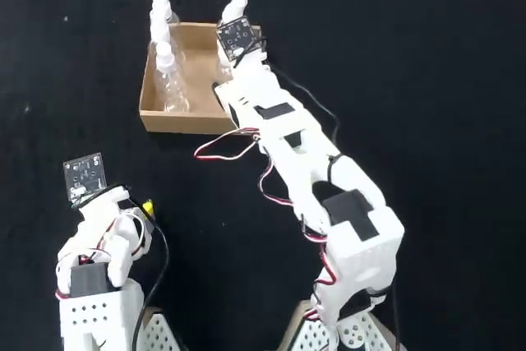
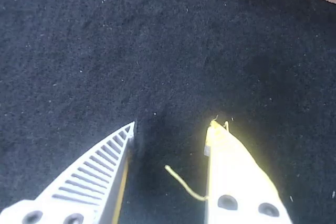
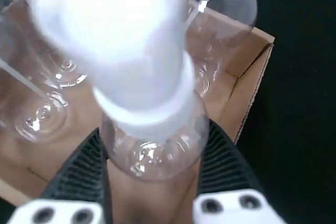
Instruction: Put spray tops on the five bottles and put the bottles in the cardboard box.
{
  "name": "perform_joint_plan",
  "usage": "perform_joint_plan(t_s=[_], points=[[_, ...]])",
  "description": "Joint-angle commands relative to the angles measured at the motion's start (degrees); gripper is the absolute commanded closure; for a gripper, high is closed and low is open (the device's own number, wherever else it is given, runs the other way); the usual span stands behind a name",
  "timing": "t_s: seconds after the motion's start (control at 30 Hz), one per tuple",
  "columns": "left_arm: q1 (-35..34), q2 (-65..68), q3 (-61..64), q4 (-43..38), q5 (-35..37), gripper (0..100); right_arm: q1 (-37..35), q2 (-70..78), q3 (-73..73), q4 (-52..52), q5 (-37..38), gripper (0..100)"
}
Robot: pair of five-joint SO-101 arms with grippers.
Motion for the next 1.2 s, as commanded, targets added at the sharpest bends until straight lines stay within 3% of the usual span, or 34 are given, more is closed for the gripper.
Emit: perform_joint_plan(t_s=[0.0, 0.4, 0.73, 1.17], points=[[-0.3, -0.4, 1.5, 0.3, -0.2, 80, -0.1, 0.3, -3.3, -1.3, -0.3, 95.9], [-0.3, -0.4, 1.5, 0.3, -0.2, 80, -0.1, 0.4, -3.2, -1.3, -0.3, 95.7], [-0.3, -0.4, 1.5, 0.3, -0.2, 80, -0.2, 0.7, -2.9, -0.9, -0.3, 76.9], [-0.3, -0.4, 1.5, 0.3, -0.2, 80, -0.8, 0.2, -3.3, 3.2, -0.3, 62.1]])
